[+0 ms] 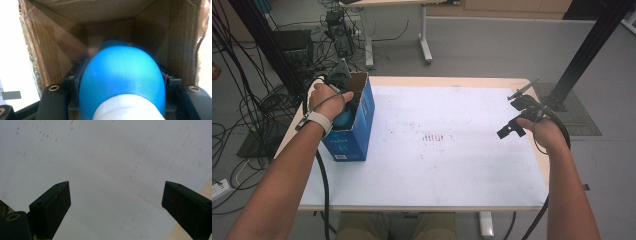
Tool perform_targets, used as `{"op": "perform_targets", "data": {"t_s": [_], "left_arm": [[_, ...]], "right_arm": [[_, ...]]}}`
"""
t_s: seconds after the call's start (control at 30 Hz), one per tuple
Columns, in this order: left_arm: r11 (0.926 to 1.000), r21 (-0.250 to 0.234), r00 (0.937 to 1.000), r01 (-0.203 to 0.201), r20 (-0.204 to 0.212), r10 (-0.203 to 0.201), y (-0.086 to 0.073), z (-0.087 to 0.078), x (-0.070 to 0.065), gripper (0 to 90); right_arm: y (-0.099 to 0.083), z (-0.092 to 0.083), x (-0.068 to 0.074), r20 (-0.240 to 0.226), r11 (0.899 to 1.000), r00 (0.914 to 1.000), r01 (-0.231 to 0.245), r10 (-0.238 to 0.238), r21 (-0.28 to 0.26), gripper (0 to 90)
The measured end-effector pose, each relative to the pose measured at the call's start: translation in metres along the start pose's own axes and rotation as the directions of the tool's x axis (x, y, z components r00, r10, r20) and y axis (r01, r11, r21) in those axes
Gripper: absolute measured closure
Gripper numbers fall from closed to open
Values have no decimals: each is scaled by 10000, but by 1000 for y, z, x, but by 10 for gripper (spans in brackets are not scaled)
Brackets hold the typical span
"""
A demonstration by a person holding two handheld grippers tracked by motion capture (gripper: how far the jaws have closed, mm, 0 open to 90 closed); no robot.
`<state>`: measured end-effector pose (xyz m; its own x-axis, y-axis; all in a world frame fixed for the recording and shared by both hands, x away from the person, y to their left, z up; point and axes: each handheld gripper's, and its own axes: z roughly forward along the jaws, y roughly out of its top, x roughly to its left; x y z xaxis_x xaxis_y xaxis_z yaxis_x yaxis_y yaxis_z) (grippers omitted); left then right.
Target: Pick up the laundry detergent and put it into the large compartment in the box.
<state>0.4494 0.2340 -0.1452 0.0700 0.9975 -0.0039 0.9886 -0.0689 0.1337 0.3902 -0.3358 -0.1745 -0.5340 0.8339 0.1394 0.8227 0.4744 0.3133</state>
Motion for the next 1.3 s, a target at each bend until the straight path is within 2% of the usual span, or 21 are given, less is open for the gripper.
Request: {"op": "perform_targets", "data": {"t_s": [0.57,0.87,1.3], "left_arm": [[10000,-7,9999,-53,146,53,2,2,1,363],[9999,-18,9995,139,292,-138,1,0,8,295],[10000,13,9989,-18,463,18,1,-1,12,289]], "right_arm": [[1,5,-1,-47,10000,10000,-33,34,89,85],[1,6,0,-87,10000,10000,-4,5,90,85],[1,7,0,-94,10000,10000,32,-32,94,85]]}}
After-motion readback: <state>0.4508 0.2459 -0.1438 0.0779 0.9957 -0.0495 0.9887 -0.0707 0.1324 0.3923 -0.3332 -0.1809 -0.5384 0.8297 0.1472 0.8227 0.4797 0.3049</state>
